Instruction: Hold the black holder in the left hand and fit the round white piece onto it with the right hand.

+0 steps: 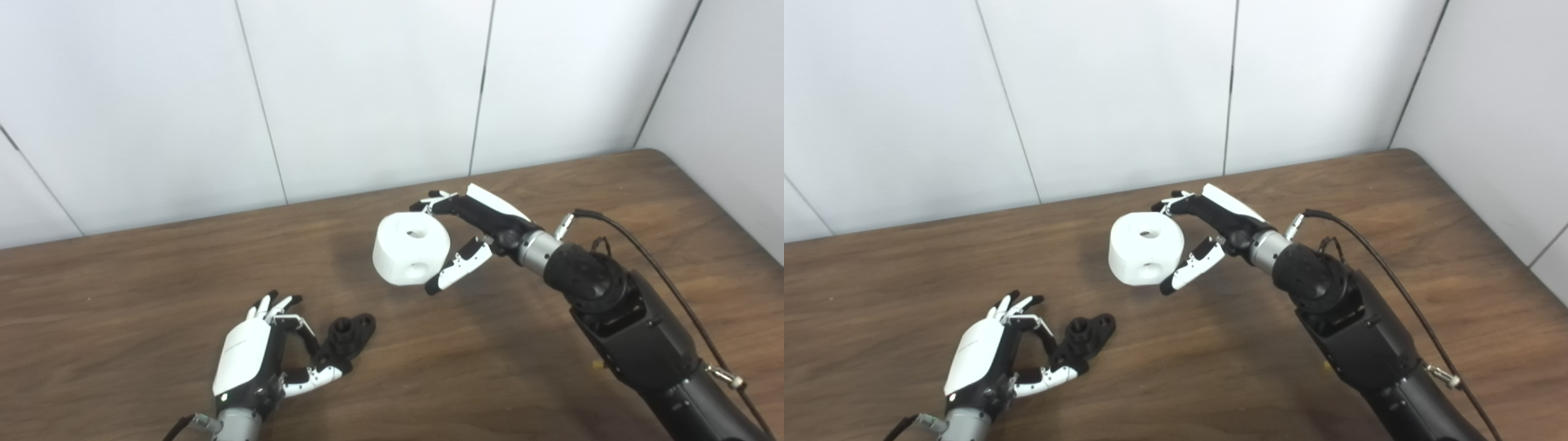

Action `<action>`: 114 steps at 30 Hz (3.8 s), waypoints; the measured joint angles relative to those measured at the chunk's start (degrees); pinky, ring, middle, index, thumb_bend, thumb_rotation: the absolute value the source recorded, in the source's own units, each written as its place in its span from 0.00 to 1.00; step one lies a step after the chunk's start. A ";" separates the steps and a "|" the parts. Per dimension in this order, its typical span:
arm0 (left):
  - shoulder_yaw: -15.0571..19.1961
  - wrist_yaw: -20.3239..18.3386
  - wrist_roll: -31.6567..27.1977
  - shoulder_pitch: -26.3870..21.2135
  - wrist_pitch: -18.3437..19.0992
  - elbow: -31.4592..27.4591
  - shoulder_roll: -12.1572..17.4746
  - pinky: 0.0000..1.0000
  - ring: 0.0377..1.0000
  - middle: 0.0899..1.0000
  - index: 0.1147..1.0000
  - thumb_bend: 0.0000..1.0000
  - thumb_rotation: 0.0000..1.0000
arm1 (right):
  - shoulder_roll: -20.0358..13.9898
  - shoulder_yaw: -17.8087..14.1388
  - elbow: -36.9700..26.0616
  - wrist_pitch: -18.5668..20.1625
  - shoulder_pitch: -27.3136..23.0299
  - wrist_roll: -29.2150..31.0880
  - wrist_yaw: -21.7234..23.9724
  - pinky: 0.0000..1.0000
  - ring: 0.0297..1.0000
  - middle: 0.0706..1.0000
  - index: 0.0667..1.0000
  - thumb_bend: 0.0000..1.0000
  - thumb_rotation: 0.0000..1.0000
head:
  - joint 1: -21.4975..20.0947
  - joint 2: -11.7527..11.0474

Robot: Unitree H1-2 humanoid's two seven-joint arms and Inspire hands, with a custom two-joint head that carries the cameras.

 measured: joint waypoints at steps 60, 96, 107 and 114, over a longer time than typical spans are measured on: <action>-3.78 -0.21 2.90 0.19 5.21 -1.62 -3.10 1.00 1.00 0.88 0.41 0.52 0.05 | 2.57 6.58 0.08 -4.20 0.93 -3.39 2.56 1.00 0.98 0.84 0.44 0.49 0.13 | 5.37 3.08; -3.91 -1.03 3.54 1.73 5.76 -3.59 -2.92 1.00 1.00 0.88 0.41 0.52 0.05 | 3.20 6.80 0.30 -4.41 0.47 -4.85 5.55 1.00 0.98 0.84 0.44 0.50 0.13 | 2.99 4.40; -3.70 -1.07 2.68 1.73 5.15 -3.58 -2.57 1.00 1.00 0.88 0.41 0.52 0.05 | 1.16 6.31 -0.65 -4.37 0.26 -6.15 6.88 1.00 0.97 0.84 0.44 0.49 0.13 | 2.47 4.31; -3.69 -1.07 2.58 1.72 4.93 -3.58 -2.45 1.00 1.00 0.88 0.41 0.52 0.05 | 1.16 6.17 -0.82 -4.37 0.13 -6.46 7.61 1.00 0.97 0.84 0.44 0.49 0.13 | 2.55 4.31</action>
